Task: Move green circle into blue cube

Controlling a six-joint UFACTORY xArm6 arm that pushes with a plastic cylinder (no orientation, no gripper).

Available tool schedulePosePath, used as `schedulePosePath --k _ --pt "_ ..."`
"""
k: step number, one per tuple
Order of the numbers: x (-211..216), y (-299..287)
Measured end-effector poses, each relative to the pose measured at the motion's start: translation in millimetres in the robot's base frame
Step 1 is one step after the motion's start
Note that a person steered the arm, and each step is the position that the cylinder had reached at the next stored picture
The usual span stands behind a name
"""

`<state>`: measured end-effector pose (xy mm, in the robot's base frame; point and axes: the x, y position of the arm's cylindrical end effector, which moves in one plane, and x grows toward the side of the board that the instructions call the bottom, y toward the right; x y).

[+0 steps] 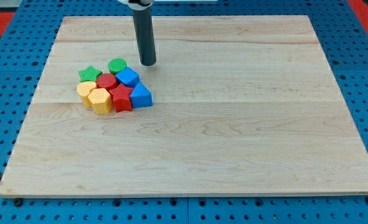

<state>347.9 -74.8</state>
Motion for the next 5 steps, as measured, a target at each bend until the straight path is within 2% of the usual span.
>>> schedulePosePath --k 1,2,5 --pt "6.3 -20.3" --pt "-12.3 -11.5" --pt "-14.3 -78.4"
